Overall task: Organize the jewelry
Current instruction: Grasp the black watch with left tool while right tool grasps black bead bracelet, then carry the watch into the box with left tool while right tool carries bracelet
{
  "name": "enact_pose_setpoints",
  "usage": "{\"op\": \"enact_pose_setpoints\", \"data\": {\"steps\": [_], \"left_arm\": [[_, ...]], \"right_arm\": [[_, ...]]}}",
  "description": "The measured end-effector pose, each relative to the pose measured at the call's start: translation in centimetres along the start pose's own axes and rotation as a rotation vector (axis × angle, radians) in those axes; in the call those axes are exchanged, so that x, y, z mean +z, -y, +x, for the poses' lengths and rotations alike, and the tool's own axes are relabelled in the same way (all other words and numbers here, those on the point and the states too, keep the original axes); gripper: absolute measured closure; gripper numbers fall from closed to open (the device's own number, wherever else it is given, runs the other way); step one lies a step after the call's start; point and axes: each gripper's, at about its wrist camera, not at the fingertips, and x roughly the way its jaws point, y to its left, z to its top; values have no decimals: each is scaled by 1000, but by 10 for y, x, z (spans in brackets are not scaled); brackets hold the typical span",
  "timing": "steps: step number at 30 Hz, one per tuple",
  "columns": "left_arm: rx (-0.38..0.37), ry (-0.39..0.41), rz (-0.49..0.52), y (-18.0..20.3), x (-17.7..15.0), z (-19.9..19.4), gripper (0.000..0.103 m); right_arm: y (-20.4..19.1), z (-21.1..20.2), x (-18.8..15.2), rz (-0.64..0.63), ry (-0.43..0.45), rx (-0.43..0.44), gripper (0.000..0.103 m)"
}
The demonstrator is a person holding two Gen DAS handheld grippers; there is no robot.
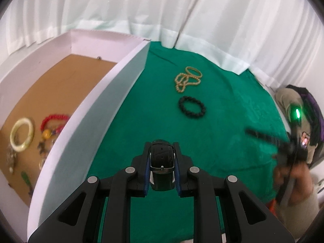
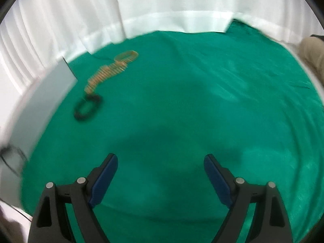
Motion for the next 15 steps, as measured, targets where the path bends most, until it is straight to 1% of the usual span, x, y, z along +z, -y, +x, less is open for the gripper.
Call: {"op": "enact_pose_setpoints", "data": {"steps": [2, 3, 4, 5, 6, 7, 9, 10, 11, 12, 13, 14, 15], "left_arm": [[-10, 3, -18, -8, -3, -4, 85], [-14, 7, -24, -10, -5, -6, 85], [-17, 10, -26, -11, -6, -7, 85], [-21, 15, -27, -12, -7, -11, 85], [-25, 20, -26, -12, -7, -14, 85], [-27, 24, -25, -13, -8, -17, 85], [-29, 32, -24, -15, -9, -22, 85], [-30, 33, -25, -16, -9, -24, 85], [-31, 33, -28, -18, -9, -26, 85], [-34, 33, -32, -19, -9, -28, 85], [-36, 34, -34, -20, -8, -30, 85], [-40, 35, -36, -21, -7, -33, 85], [-47, 39, -40, -22, -6, -37, 85]], "right_arm": [[-24, 21, 28, 11, -38, 84, 15], [-33, 29, 34, 5, -53, 99, 16], [-46, 43, 44, -11, -70, 102, 22], [-63, 59, 53, -47, -87, 87, 28], [-72, 69, 55, -72, -95, 75, 30], [-88, 85, 59, -121, -107, 45, 32], [-102, 103, 58, -186, -112, -2, 34], [-114, 110, 56, -255, -89, -53, 39], [-123, 112, 54, -319, -72, -92, 65], [-127, 112, 52, -352, -59, -104, 72], [-128, 111, 53, -353, -70, -94, 90], [-125, 109, 53, -332, -78, -84, 90], [-119, 101, 57, -288, -85, -42, 90]]}}
